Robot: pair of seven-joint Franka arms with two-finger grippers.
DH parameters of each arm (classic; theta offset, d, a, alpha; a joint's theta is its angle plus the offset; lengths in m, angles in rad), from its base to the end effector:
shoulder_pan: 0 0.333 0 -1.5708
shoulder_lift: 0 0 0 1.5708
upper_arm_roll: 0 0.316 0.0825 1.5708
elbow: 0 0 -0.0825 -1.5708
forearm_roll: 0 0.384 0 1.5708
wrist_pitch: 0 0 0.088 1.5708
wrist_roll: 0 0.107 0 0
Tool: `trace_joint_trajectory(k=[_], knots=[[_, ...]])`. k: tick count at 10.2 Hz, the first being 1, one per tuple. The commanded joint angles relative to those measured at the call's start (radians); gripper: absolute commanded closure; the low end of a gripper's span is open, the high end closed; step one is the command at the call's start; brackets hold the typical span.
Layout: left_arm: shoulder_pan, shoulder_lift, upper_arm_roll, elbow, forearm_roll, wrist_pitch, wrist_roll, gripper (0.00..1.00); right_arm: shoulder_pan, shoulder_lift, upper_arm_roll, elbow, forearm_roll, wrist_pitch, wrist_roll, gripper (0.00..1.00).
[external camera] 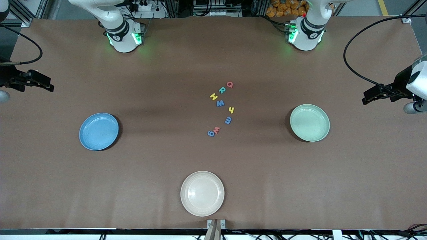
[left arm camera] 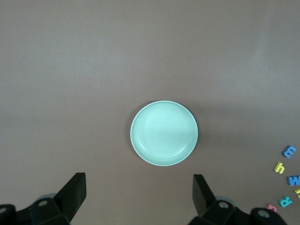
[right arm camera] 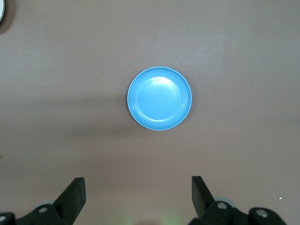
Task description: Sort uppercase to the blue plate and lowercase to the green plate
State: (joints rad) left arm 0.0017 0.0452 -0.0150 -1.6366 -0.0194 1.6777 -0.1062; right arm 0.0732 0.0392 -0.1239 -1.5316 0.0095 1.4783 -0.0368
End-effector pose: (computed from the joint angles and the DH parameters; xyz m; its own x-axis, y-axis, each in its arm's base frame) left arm 0.5750 -0.0094 0.5771 0.9955 0.0948 -0.0062 0.0949 -0.9953 0.0194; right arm 0.5559 -0.0257 0.6135 0.9957 -0.0132 -0.0918 -0.0140 -0.9999 -0.0080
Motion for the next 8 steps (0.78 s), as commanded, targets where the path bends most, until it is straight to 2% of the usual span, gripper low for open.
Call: trace_joint_trajectory(k=[1,6,8], knots=[[-0.002,0.001,-0.003,0.007,0.007,-0.009,-0.009,0.0,0.002,-0.002,0.006,-0.005,-0.017,0.007,0.017,0.0],[-0.016,0.013,-0.005,0.018,0.013,-0.009,-0.004,0.0,0.031,-0.001,0.006,-0.004,-0.014,0.023,0.018,0.0],[-0.028,0.027,-0.003,0.017,0.015,-0.009,-0.003,0.0,0.074,0.013,0.006,-0.004,-0.013,0.043,0.02,0.0]])
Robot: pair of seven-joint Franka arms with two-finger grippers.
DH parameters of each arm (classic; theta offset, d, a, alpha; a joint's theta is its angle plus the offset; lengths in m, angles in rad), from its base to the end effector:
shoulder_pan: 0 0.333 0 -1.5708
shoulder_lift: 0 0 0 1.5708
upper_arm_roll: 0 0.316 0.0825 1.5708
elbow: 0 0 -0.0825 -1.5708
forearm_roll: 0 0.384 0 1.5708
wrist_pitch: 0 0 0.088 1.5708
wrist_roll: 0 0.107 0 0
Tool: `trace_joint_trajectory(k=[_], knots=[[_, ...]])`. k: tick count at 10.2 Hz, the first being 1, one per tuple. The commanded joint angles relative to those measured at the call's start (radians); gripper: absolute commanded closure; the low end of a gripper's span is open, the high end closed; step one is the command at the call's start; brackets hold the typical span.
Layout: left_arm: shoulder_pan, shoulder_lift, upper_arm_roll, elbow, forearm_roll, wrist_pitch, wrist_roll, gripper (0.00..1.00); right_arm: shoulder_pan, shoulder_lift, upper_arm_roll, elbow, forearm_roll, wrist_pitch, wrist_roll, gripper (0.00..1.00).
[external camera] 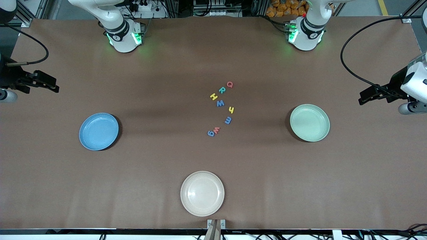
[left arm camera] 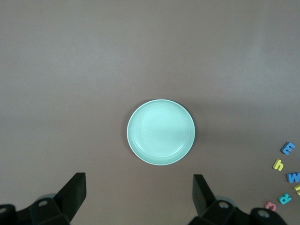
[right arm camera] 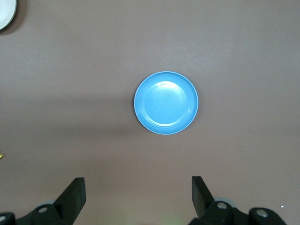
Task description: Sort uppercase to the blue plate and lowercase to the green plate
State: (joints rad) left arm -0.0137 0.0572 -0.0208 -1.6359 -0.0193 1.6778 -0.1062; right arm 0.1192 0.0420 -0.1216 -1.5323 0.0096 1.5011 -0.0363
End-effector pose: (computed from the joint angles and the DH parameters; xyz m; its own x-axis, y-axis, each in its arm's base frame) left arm 0.5776 -0.0215 0.5705 0.9971 0.0737 -0.0174 0.0740 -0.9971 0.0186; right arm 0.5598 0.0012 0.6134 0.9968 0.0343 -0.0726 0.0339 -0.9994 -0.0072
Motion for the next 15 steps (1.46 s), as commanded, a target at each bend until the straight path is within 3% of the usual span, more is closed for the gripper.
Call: trace_joint_trajectory(k=[1,3,15], knots=[[-0.006,0.015,0.001,0.007,0.015,-0.009,0.006,0.0,0.037,0.022,0.005,-0.005,0.016,0.04,0.027,0.0],[0.0,0.013,-0.001,0.001,0.016,-0.009,0.013,0.0,0.045,0.029,0.004,-0.003,0.066,0.047,0.032,0.0],[-0.025,0.075,-0.01,-0.053,-0.022,0.022,-0.01,0.0,0.171,0.049,0.004,0.008,0.053,0.085,0.15,0.0]])
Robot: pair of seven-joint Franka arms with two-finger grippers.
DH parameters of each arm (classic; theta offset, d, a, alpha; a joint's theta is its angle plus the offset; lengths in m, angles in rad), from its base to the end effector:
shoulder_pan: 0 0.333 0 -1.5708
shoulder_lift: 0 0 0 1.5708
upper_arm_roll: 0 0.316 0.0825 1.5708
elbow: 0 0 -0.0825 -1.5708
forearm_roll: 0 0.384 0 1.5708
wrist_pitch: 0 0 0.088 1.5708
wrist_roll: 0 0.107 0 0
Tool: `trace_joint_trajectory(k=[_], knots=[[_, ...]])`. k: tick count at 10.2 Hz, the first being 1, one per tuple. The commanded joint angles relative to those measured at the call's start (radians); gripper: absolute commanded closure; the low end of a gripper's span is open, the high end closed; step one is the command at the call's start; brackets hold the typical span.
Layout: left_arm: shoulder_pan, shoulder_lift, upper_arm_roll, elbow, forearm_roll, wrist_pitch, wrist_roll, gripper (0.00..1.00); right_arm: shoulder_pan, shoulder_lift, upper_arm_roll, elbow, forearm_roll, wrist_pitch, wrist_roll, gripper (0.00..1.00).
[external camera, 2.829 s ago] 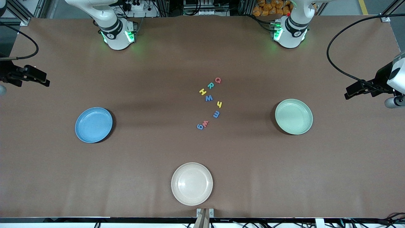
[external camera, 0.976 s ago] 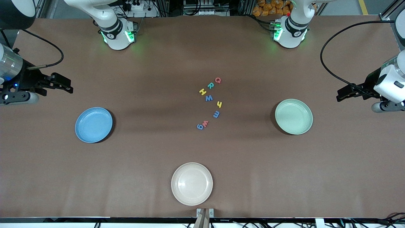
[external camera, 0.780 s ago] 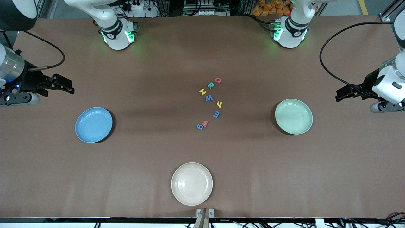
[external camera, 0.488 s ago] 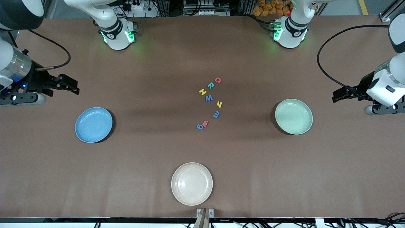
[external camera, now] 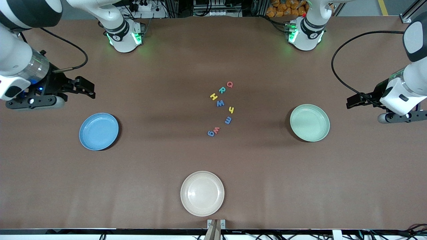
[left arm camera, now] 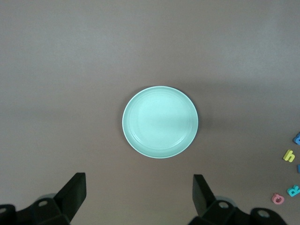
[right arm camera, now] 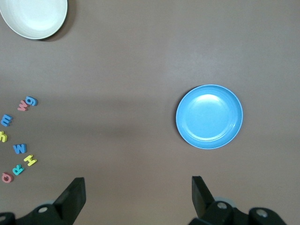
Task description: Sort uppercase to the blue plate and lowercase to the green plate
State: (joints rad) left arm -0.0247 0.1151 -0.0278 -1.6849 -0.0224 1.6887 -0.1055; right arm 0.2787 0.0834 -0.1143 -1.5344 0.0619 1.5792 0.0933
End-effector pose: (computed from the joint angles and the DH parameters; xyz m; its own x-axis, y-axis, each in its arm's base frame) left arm 0.5856 -0.0322 0.5145 0.9920 0.0557 -0.1131 0.0576 -0.9983 0.0132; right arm 0.5703 0.1040 0.5955 0.9966 0.0705 -0.0428 0.0684 -0.9965 -0.0485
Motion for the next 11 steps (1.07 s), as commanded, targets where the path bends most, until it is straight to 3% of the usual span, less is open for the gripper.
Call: trace_joint_trajectory(k=[1,5,11], knots=[[-0.017,0.027,-0.017,-0.018,-0.019,0.011,-0.011,0.0,0.028,0.01,-0.004,0.01,-0.004,0.007,0.022,0.0],[-0.024,0.066,-0.058,-0.025,-0.016,0.023,-0.057,0.0,0.05,0.021,-0.004,0.01,-0.002,0.021,0.035,0.0],[-0.09,0.162,-0.113,-0.055,-0.008,0.155,-0.095,0.0,0.062,0.035,-0.004,0.01,0.012,0.044,0.092,0.0]])
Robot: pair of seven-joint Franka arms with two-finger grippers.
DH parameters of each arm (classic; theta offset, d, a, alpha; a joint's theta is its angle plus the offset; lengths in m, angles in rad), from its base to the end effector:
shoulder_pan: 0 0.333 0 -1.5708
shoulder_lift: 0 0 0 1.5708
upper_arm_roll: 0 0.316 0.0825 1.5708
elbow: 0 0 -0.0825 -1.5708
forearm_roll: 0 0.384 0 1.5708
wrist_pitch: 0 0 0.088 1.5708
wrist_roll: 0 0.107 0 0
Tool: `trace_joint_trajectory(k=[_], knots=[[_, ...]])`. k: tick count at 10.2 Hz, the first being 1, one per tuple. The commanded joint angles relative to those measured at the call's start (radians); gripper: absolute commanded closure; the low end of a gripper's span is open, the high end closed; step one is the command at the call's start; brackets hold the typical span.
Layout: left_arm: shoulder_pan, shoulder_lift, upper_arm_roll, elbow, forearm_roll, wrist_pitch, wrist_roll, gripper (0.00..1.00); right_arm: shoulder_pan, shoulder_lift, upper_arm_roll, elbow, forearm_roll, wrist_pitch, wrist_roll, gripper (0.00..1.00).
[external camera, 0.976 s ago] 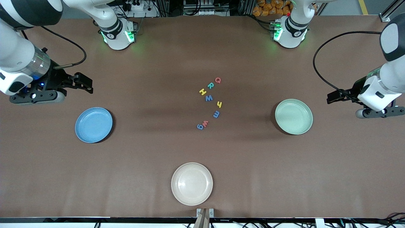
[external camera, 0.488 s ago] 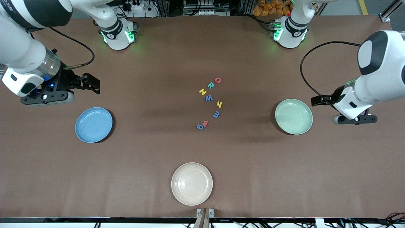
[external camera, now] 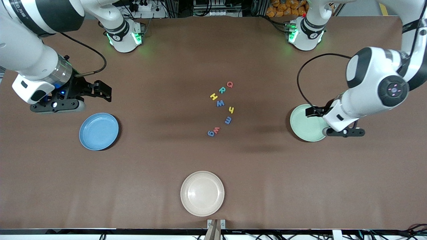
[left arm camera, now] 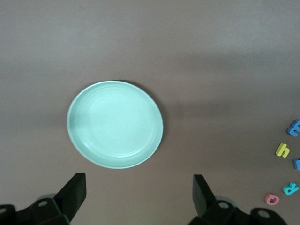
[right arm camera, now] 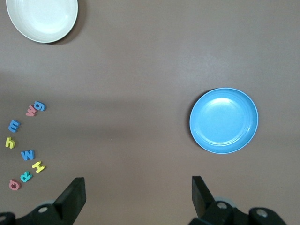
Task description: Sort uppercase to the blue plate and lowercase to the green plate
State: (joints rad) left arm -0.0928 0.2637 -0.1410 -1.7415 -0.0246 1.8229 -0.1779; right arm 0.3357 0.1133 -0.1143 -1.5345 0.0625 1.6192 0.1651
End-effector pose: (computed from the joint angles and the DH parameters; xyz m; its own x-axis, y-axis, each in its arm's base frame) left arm 0.5962 -0.1381 0.4102 0.9813 -0.0478 -0.1866 -0.0436 -0.9987 0.0263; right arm 0.5750 0.1397 0.5814 0.9979 0.0537 -0.0357 0.0521 -0.9977 -0.0442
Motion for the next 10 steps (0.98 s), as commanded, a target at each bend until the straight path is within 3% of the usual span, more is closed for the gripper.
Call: trace_joint_trajectory(k=[1,10], knots=[[-0.031,0.022,0.0,0.002,-0.005,0.03,-0.047,0.0,0.0,0.005,-0.004,0.011,0.011,0.005,0.021,0.0],[-0.082,0.074,0.0,0.005,0.017,0.067,-0.113,0.0,0.043,0.025,-0.004,0.011,0.011,0.034,0.103,0.0]])
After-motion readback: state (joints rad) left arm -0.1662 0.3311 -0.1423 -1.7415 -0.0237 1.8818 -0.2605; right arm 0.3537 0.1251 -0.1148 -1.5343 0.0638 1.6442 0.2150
